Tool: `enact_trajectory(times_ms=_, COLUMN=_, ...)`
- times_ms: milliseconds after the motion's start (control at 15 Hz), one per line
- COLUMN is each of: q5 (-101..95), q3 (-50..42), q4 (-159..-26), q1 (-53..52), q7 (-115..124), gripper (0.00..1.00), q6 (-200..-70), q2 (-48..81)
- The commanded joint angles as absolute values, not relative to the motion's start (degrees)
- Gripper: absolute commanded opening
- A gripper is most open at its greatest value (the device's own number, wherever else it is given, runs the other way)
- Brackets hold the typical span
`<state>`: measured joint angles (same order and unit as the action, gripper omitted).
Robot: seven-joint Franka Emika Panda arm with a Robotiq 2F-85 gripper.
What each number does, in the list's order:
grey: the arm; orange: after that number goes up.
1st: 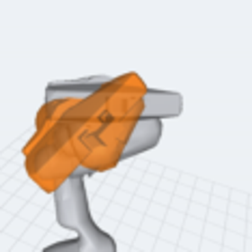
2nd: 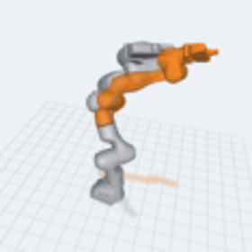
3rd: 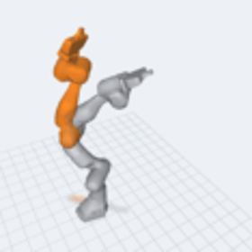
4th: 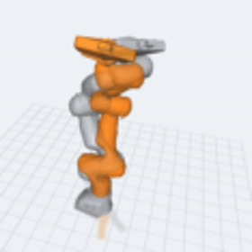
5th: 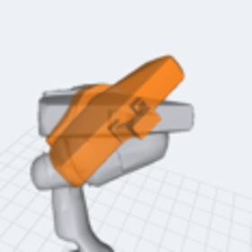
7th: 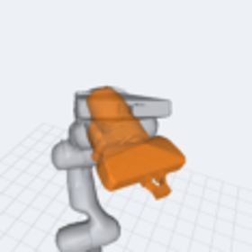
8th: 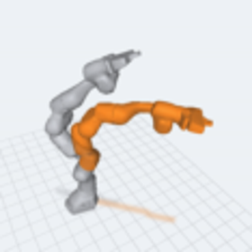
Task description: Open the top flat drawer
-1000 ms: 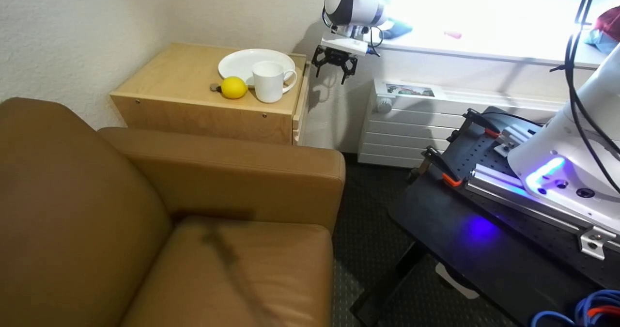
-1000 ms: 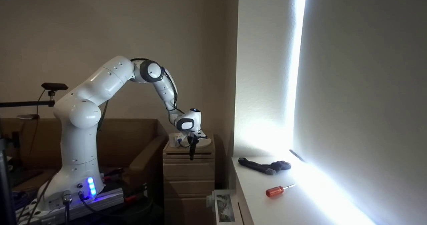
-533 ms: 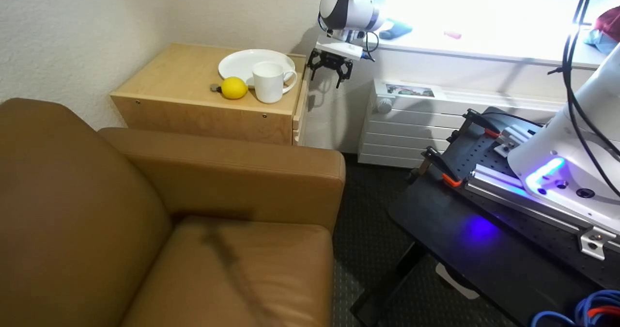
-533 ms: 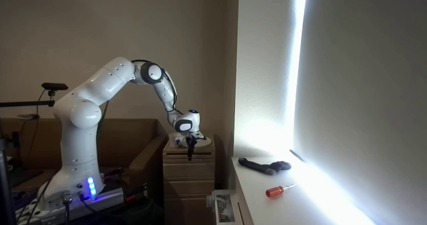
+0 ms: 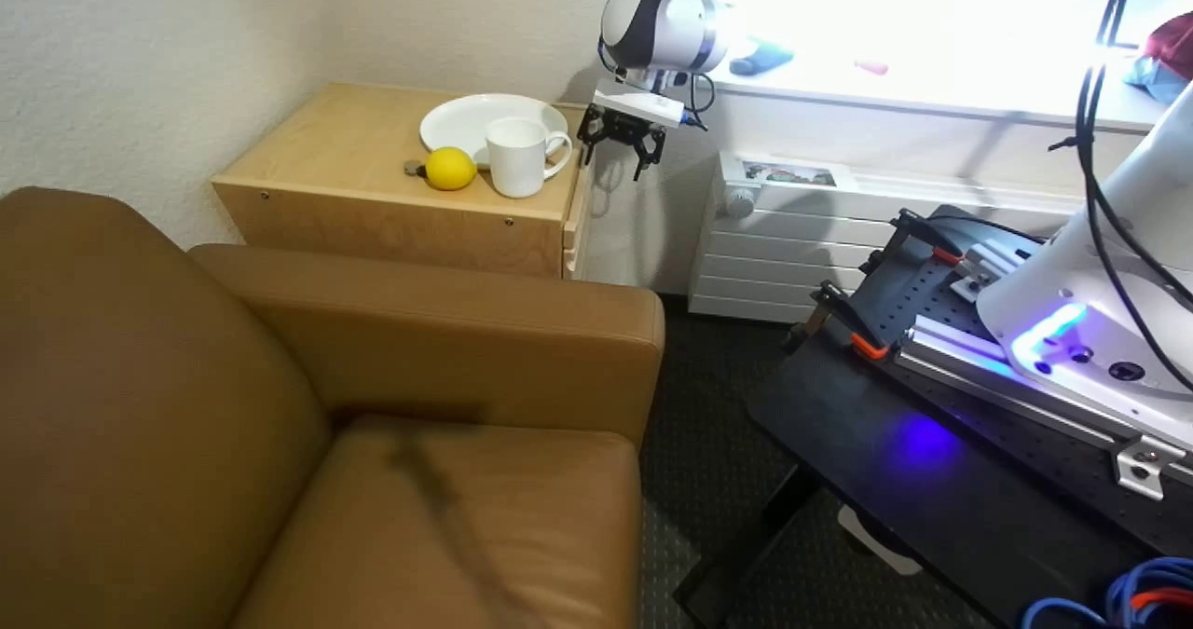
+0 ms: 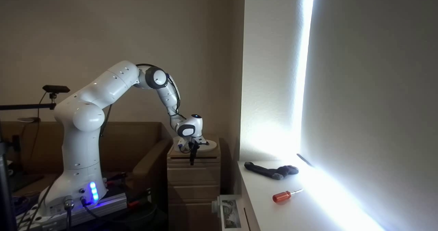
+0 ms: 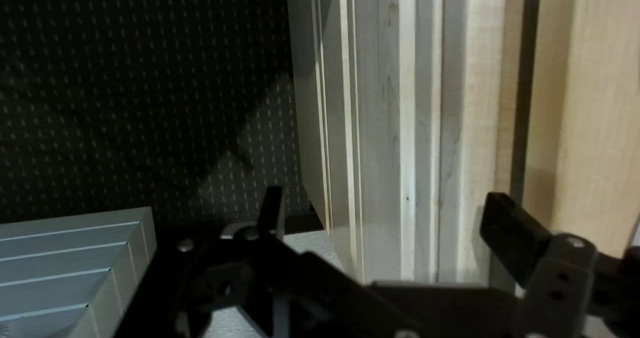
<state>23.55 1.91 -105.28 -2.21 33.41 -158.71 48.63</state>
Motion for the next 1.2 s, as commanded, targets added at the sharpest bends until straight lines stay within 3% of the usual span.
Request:
enact_trajectory(times_ms=0, q5=23.97, q3=1.57, q4=-103.18, q1=-3.81, q7=33.56, gripper=1.00, q6=-160.13, q2=50.63)
enact_trajectory(times_ms=733, q5=19.39, q3=-5.10, q4=-101.35, q1=-11.59, q7=34.86, gripper=1.00, q6=-167.35, q2=54.74)
enact_trajectory(times_ms=1133, q5=19.18, q3=-6.35, q4=-99.90, q1=-11.17, q7=36.47, gripper=1.00, q6=-161.51, q2=54.75)
